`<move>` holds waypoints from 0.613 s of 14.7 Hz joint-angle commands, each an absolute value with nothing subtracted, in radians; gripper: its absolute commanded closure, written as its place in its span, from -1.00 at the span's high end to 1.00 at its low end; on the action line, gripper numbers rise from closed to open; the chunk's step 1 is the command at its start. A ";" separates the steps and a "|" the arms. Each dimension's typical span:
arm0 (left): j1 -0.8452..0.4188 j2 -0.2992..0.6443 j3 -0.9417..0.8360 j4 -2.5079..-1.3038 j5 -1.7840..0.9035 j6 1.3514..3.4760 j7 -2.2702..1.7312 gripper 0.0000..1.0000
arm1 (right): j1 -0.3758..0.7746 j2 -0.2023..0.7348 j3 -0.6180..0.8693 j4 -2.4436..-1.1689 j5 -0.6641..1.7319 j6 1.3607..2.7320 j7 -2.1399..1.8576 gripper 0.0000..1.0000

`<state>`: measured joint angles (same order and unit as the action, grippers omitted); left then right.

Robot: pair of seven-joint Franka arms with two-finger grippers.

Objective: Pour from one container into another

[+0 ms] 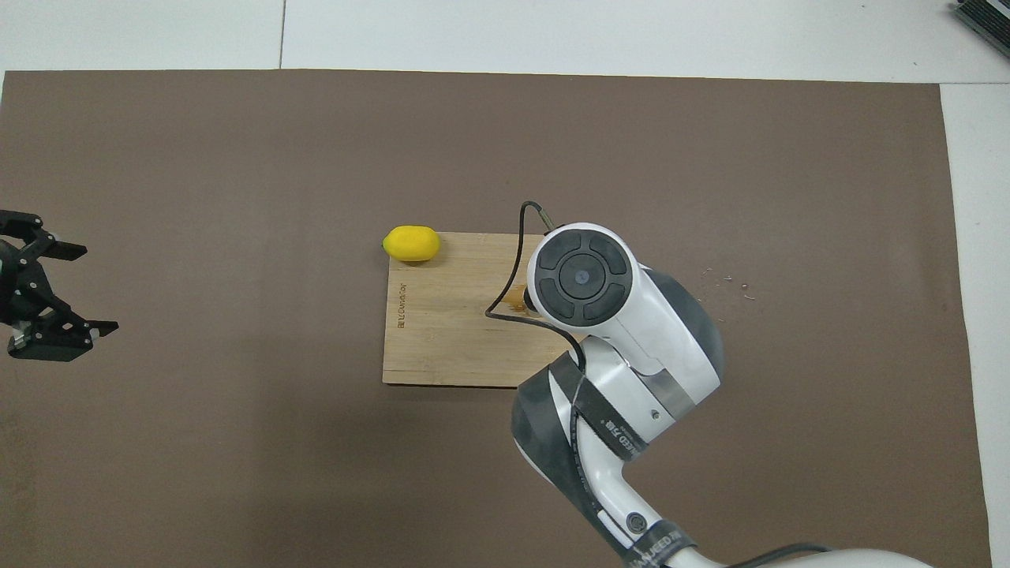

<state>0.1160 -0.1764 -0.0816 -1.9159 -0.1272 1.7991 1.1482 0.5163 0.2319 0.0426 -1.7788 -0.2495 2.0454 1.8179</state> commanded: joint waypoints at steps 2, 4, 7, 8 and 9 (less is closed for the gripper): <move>0.098 -0.228 -0.104 -1.925 -0.055 1.795 0.765 1.00 | 0.518 0.238 0.048 -1.772 -0.296 2.054 1.856 -0.64; 0.098 -0.253 -0.110 -1.933 -0.055 1.777 0.543 1.00 | 0.518 0.236 0.048 -1.775 -0.296 2.057 1.856 -0.64; 0.098 -0.275 -0.112 -1.939 -0.054 1.741 0.376 1.00 | 0.518 0.238 0.049 -1.772 -0.293 2.057 1.856 -0.63; 0.100 -0.273 -0.112 -1.936 -0.055 1.743 0.356 1.00 | 0.517 0.239 0.049 -1.766 -0.284 2.056 1.859 -0.63; 0.104 -0.272 -0.110 -1.928 -0.055 1.752 0.354 1.00 | 0.515 0.241 0.049 -1.764 -0.276 2.057 1.868 -0.62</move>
